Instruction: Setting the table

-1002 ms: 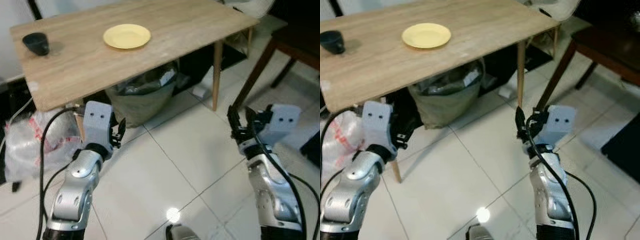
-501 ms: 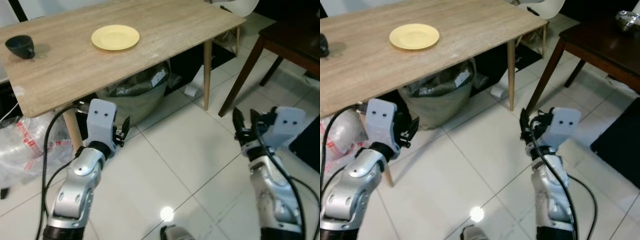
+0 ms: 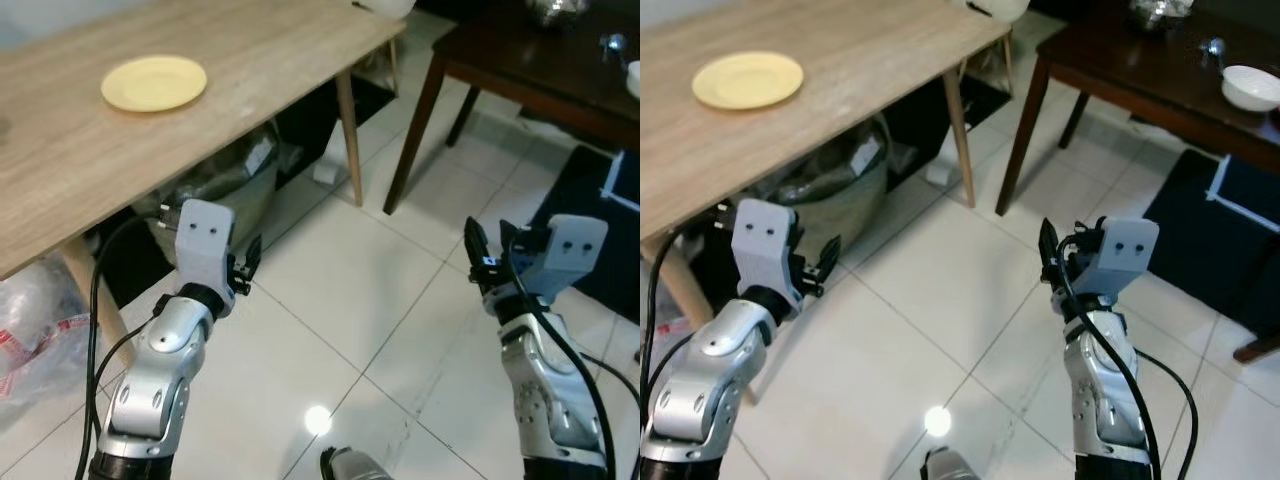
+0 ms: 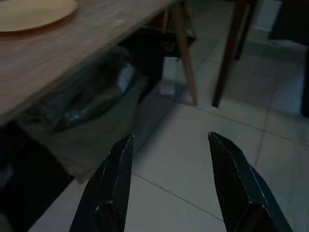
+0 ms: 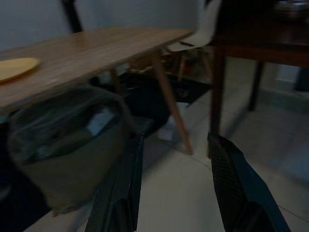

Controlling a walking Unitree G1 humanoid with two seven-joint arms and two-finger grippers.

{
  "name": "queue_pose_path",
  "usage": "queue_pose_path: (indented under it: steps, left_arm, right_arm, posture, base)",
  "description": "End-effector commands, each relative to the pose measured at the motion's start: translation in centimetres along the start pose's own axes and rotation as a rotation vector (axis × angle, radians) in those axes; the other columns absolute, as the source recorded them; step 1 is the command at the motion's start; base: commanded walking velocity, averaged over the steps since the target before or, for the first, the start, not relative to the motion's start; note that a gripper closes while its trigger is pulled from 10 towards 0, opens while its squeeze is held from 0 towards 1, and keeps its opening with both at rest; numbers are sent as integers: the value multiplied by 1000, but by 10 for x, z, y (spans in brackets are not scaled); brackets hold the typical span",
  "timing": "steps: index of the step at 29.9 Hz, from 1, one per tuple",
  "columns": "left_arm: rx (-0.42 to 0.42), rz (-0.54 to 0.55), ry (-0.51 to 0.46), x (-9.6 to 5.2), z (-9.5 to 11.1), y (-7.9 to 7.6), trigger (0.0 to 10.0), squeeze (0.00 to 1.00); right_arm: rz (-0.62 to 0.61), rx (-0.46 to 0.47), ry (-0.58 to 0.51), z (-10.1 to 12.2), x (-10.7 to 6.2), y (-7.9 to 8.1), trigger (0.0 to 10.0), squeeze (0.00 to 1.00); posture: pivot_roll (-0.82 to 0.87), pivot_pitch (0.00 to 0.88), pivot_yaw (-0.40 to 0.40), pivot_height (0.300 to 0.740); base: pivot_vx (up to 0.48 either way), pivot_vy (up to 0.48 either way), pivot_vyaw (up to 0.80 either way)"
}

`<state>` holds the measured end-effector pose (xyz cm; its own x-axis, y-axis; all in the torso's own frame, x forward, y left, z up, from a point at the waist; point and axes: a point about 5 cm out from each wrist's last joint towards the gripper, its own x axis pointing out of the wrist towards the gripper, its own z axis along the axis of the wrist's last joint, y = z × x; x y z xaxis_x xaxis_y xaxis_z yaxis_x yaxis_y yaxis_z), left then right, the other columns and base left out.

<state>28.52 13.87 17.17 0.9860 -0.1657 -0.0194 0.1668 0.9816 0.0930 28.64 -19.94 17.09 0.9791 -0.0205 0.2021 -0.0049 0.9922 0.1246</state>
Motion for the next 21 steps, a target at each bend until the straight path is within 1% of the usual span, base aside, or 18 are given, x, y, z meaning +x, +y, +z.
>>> queue_pose_path:
  steps: [1, 4, 21]
  left_arm:
    - [3, 7, 22, -2, -5, 1, 10000, 0]
    - [2, 5, 24, -2, -6, 0, 10000, 0]
    - [-9, -12, 21, -1, -6, -1, 10000, 0]
  right_arm:
    - [-3, -9, 10, -2, -2, -2, 10000, 0]
    - [-11, 7, 23, -4, -2, -3, 10000, 0]
    - [-9, 6, 15, -2, 0, -4, 10000, 0]
  posture:
    - [-105, 65, 65, 740]
    - [-104, 67, 65, 740]
    - [-106, 63, 64, 740]
  base:
    - [0, 0, 0]
    - [0, 0, -800]
    - [0, 0, -800]
